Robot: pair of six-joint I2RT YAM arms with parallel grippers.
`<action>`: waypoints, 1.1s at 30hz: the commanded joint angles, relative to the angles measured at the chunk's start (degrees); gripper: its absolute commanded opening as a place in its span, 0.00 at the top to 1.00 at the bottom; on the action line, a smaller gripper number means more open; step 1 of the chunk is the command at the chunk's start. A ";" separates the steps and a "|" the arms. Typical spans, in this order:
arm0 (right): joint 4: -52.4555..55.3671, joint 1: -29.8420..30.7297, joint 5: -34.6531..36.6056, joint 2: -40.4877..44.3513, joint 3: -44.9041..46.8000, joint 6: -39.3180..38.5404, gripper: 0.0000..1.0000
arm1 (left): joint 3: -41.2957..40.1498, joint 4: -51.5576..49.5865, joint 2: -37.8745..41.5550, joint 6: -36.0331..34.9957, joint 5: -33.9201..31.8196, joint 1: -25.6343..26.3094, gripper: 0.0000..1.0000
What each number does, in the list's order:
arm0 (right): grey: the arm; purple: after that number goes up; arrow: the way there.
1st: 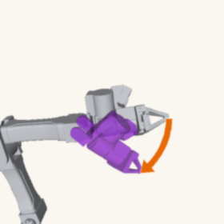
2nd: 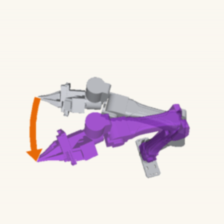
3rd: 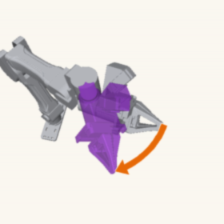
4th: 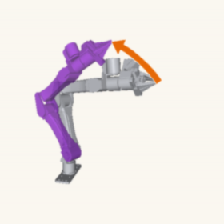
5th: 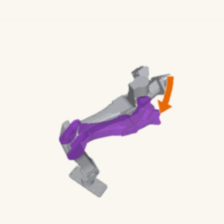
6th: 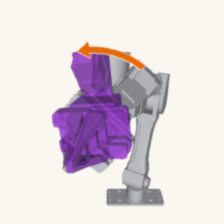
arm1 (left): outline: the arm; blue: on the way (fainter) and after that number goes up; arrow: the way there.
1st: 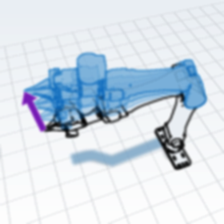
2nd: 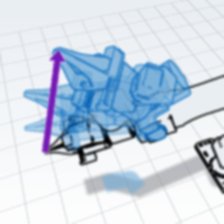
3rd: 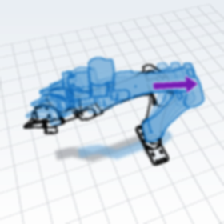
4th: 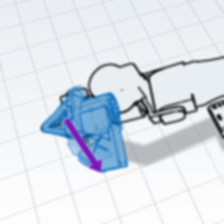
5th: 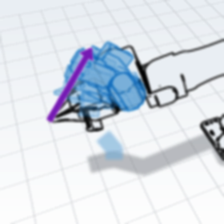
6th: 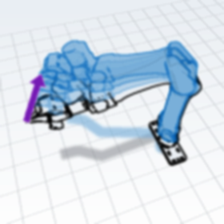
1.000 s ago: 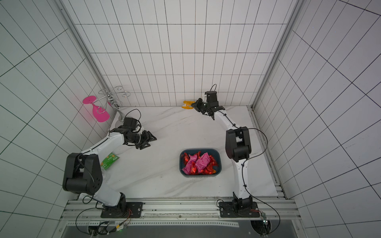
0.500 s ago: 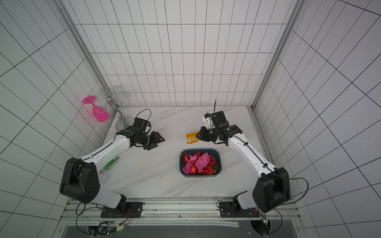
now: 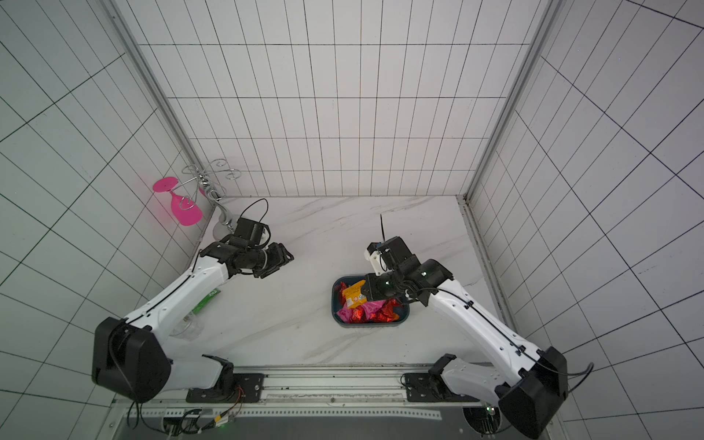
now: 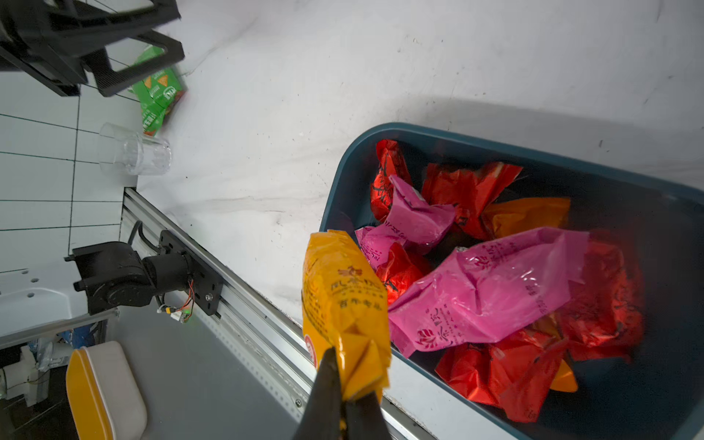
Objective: Put the tea bags into the storage box
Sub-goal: Place the tea bag in the storage box.
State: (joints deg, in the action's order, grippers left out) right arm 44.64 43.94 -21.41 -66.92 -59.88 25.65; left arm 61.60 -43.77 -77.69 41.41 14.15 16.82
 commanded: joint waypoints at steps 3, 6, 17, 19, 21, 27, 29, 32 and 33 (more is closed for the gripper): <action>-4.40 3.03 3.62 -2.96 4.52 2.53 0.94 | 0.01 -2.32 2.30 -1.37 -2.79 0.06 0.36; -7.21 3.39 4.48 -4.61 5.48 2.68 0.92 | -0.41 -2.37 2.63 -2.25 -2.64 0.06 0.36; -6.57 4.84 7.51 -8.20 2.02 0.61 0.57 | -0.98 1.64 5.05 -5.84 0.21 -1.01 0.34; -5.47 4.62 11.66 -5.75 0.29 -0.17 0.42 | -1.04 4.39 6.24 -7.64 1.39 -2.10 0.33; -3.36 3.87 17.12 -3.60 -2.89 -1.17 0.30 | -1.26 7.11 7.47 -9.57 0.31 -3.91 0.29; -2.33 -7.91 24.51 -1.73 -7.04 -2.70 0.24 | -6.20 17.96 9.43 -19.05 -5.22 -12.23 0.26; -8.11 -13.42 26.84 -2.20 -5.12 -5.29 0.24 | -9.75 24.10 9.75 -23.11 -9.18 -13.79 0.26; -17.29 -19.20 34.29 -4.49 -0.97 -10.88 0.21 | -15.34 33.76 8.78 -28.15 -16.26 -15.04 0.25; -20.14 -21.55 36.34 -6.07 0.00 -12.34 0.21 | -17.10 37.14 7.92 -29.54 -16.84 -15.81 0.25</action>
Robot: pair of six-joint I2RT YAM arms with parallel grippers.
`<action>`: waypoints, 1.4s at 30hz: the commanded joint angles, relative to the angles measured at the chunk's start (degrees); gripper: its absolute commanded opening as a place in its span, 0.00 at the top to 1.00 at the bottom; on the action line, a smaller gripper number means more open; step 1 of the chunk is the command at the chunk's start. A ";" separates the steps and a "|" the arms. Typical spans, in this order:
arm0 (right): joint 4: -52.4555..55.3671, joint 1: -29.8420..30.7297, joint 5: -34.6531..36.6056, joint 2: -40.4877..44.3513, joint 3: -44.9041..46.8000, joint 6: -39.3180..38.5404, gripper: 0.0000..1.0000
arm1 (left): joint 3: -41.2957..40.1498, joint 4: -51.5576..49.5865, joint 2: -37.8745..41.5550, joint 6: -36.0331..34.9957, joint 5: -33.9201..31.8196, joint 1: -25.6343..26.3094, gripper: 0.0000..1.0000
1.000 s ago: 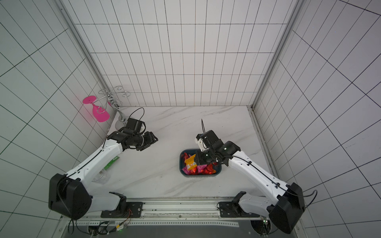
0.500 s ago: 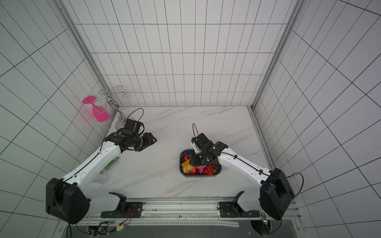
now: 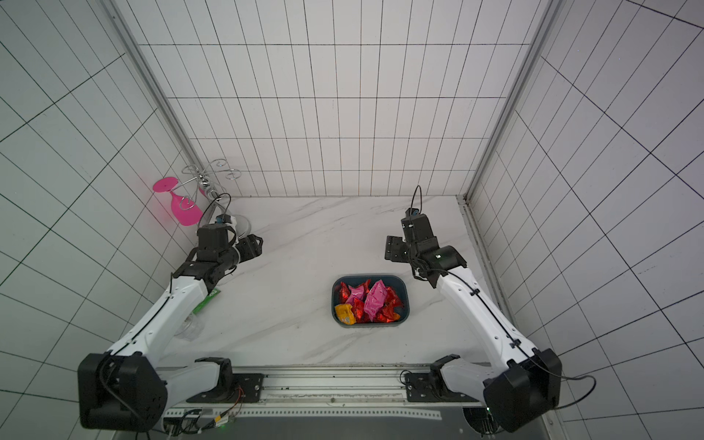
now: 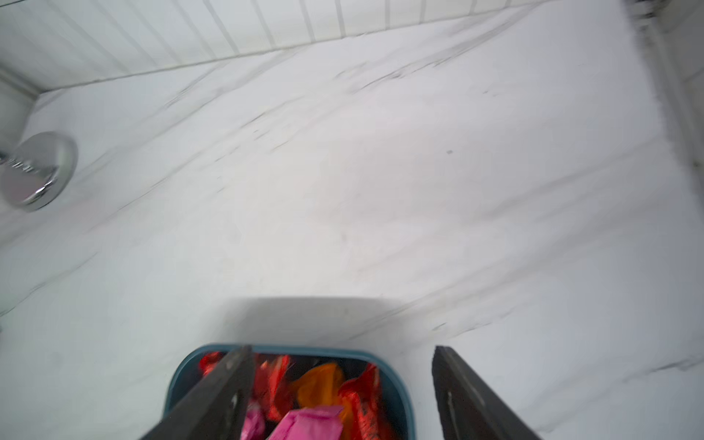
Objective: Put the tea bags into the storage box
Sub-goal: Reset both arms
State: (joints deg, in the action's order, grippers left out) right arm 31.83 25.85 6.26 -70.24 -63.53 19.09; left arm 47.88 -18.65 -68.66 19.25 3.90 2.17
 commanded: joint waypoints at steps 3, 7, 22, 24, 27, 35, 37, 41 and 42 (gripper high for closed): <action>-15.84 -10.91 10.67 -6.83 6.88 -8.37 0.21 | -6.52 18.64 -4.46 -9.13 -8.03 -4.19 0.25; -36.76 -17.38 13.81 -7.99 18.12 -11.62 0.21 | -10.06 25.87 -8.15 -9.05 -7.42 -9.21 0.25; -67.27 -25.40 1.25 -14.04 27.05 -13.15 0.19 | -19.23 50.61 -11.73 -7.16 -3.90 -10.44 0.25; -50.88 -25.42 -0.02 -9.68 22.63 -12.87 0.20 | -17.23 47.88 -13.19 -6.74 -4.86 -10.53 0.25; -43.82 -25.41 -1.34 -7.65 23.63 -13.74 0.21 | -15.46 47.58 -17.48 -7.72 -3.80 -10.00 0.26; -73.06 -26.26 6.58 -15.76 37.29 -13.30 0.01 | -24.47 71.26 -22.79 -13.02 -15.38 -2.68 0.02; -76.29 -26.24 5.35 -16.20 39.31 -14.13 0.01 | -24.90 70.31 -22.22 -12.71 -16.89 -2.31 0.02; -77.86 -26.12 4.90 -16.91 39.78 -14.30 0.01 | -22.96 65.81 -21.63 -12.65 -17.44 -2.10 0.02; -83.28 -26.03 4.94 -18.81 40.66 -15.00 0.01 | -23.26 66.98 -21.94 -12.82 -17.42 -2.10 0.02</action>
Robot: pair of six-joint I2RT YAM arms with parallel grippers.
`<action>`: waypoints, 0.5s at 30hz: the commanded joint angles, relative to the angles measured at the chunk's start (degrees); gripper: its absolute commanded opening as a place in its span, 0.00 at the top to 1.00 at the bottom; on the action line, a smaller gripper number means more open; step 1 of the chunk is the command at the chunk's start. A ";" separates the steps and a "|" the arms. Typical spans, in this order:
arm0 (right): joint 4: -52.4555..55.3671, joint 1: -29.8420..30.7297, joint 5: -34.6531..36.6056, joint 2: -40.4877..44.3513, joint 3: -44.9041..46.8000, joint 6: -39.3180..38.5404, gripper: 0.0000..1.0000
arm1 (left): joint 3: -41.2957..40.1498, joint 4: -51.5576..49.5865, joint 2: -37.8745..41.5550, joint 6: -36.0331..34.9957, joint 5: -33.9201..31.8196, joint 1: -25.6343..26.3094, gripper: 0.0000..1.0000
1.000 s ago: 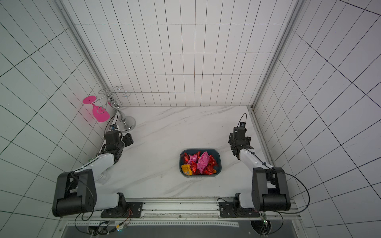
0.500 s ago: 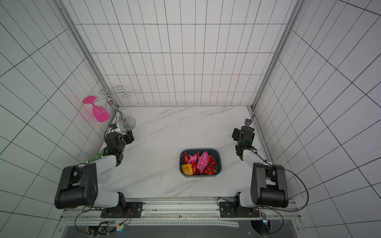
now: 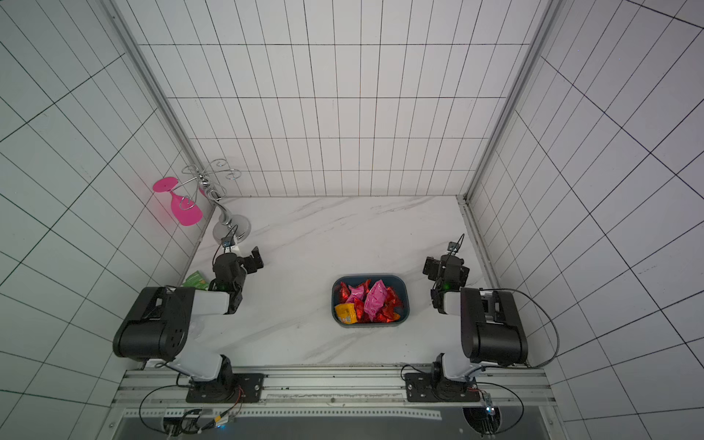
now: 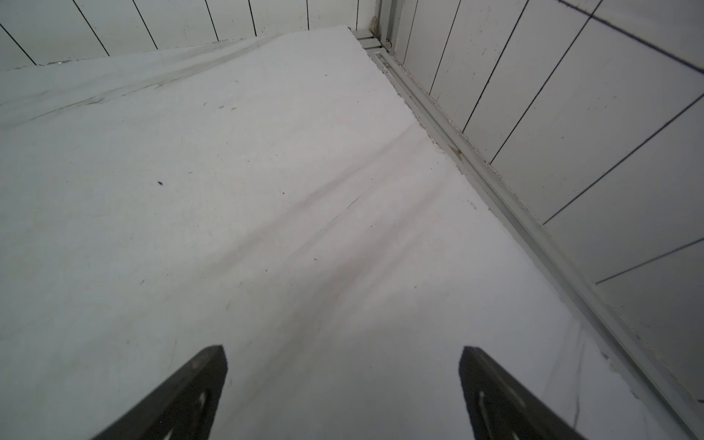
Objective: Put the tea bags into the storage box
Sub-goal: Reset both arms
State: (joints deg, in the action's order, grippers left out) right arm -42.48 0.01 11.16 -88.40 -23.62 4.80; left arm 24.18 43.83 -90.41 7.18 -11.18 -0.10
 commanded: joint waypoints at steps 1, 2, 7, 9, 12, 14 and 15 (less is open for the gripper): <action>-9.15 -0.13 0.33 -0.22 0.86 -0.89 0.01 | 0.46 4.41 -0.08 -0.69 -2.36 0.18 0.02; -4.72 -0.03 0.40 1.13 0.01 -0.73 0.01 | 0.71 3.12 0.25 -0.63 -2.36 0.18 0.02; -5.45 0.38 1.00 0.62 0.13 -0.97 0.01 | 1.60 0.04 0.99 -0.35 -2.41 0.18 0.02; -7.06 0.41 1.17 0.21 0.37 -1.17 0.01 | 1.70 -0.05 0.88 -0.32 -2.45 0.13 0.02; -6.04 0.38 1.05 0.26 0.02 -1.14 0.01 | 2.44 -2.16 1.29 0.03 -1.50 -0.24 0.02; -4.43 0.47 -2.53 -0.08 -0.92 -2.55 0.01 | 2.52 -2.53 1.38 0.12 -1.48 -0.21 0.02; -3.74 -0.03 -3.99 -0.28 -1.39 -2.35 0.01 | 2.51 -2.36 1.30 0.12 -1.53 -0.17 0.02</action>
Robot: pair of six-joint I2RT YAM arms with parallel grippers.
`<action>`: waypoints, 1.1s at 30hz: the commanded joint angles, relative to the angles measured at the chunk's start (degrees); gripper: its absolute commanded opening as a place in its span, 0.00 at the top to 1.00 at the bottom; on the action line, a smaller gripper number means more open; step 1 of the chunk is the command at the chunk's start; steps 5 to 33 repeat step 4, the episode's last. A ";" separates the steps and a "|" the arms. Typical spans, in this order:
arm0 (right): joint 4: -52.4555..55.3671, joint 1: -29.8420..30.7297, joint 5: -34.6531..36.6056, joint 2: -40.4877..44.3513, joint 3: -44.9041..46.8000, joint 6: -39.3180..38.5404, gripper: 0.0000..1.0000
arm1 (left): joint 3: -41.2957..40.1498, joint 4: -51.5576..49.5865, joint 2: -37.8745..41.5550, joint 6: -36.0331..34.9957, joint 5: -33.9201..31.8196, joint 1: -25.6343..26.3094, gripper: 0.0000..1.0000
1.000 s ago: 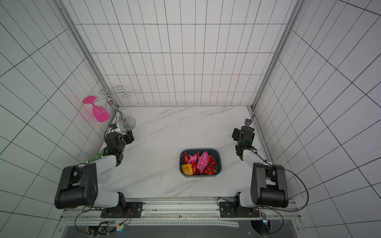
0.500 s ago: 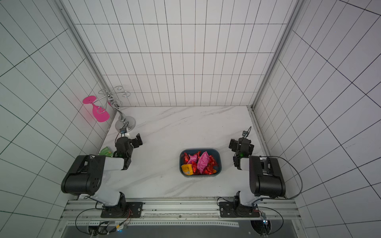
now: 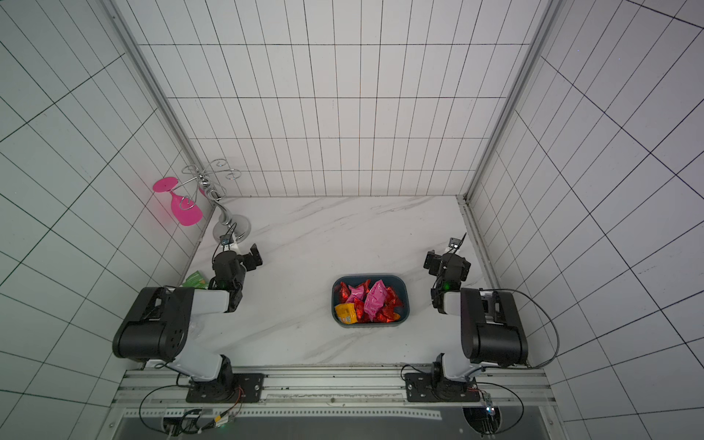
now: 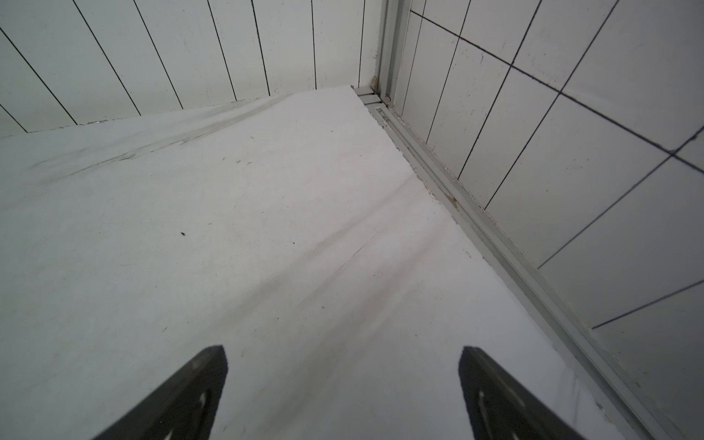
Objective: Put the tea bags into the storage box
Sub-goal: Reset both arms
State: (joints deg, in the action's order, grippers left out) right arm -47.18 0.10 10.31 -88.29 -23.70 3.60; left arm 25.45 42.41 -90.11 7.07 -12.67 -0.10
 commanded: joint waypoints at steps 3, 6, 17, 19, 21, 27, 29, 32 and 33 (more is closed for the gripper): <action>0.48 -0.32 -3.54 0.31 -0.66 -1.22 0.01 | 1.18 -0.85 1.07 0.22 0.05 -0.20 0.02; 0.19 -0.32 -3.54 0.32 -0.48 -1.31 0.01 | 1.01 -0.68 1.07 0.22 0.12 -0.25 0.02; 0.19 -0.32 -3.54 0.32 -0.48 -1.31 0.01 | 1.01 -0.68 1.07 0.22 0.12 -0.25 0.02; 0.19 -0.32 -3.54 0.32 -0.48 -1.31 0.01 | 1.01 -0.68 1.07 0.22 0.12 -0.25 0.02; 0.19 -0.32 -3.54 0.32 -0.48 -1.31 0.01 | 1.01 -0.68 1.07 0.22 0.12 -0.25 0.02; 0.19 -0.32 -3.54 0.32 -0.48 -1.31 0.01 | 1.01 -0.68 1.07 0.22 0.12 -0.25 0.02; 0.19 -0.32 -3.54 0.32 -0.48 -1.31 0.01 | 1.01 -0.68 1.07 0.22 0.12 -0.25 0.02; 0.19 -0.32 -3.54 0.32 -0.48 -1.31 0.01 | 1.01 -0.68 1.07 0.22 0.12 -0.25 0.02; 0.19 -0.32 -3.54 0.32 -0.48 -1.31 0.01 | 1.01 -0.68 1.07 0.22 0.12 -0.25 0.02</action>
